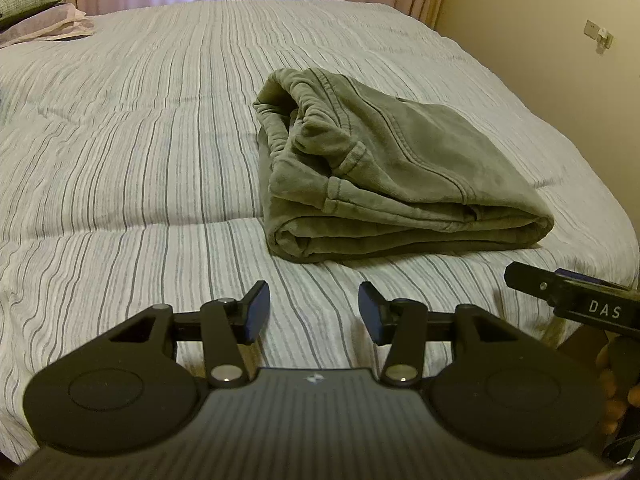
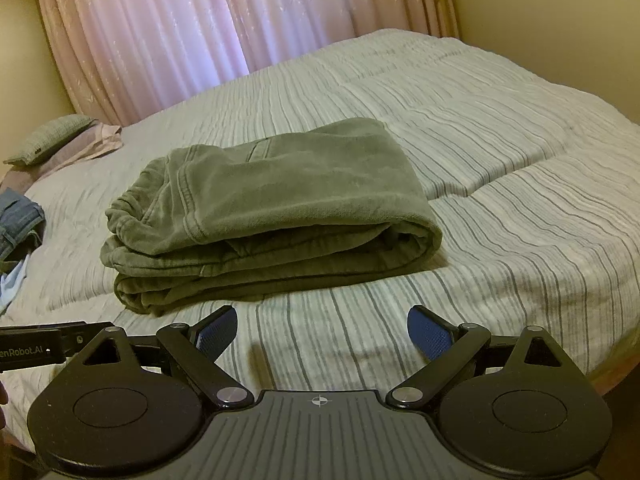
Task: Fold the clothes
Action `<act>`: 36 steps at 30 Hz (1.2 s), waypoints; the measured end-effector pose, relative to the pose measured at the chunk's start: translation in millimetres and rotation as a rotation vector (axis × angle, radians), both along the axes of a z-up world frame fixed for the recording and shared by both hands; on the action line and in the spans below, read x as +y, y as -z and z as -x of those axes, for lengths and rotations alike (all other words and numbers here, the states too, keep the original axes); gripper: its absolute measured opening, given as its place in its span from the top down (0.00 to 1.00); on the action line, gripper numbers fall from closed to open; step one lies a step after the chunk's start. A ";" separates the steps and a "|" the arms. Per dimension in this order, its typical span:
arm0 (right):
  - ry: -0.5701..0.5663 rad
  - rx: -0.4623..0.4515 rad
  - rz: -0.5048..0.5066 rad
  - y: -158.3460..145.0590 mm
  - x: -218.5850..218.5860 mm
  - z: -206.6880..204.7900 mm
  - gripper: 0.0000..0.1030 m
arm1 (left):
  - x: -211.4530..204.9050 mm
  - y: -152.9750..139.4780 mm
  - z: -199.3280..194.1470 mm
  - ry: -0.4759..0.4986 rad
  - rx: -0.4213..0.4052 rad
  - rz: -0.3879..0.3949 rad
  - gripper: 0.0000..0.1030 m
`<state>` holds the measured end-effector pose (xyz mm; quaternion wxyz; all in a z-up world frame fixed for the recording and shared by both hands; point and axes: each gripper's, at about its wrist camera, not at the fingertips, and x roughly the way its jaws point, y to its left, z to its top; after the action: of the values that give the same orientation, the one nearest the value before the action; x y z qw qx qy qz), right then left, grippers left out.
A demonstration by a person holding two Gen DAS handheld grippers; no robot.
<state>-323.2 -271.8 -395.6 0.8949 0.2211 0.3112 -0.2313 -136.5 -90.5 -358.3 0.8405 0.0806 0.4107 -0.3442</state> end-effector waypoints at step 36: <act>0.161 -0.439 -0.616 14.3 -75.5 35.2 0.36 | 6.1 -15.8 -28.2 0.010 0.042 0.187 0.61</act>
<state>-358.4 -347.3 -410.0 0.8109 0.5473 0.1489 -0.1437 -108.3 -84.4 -342.6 0.8337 -0.0035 0.3939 -0.3871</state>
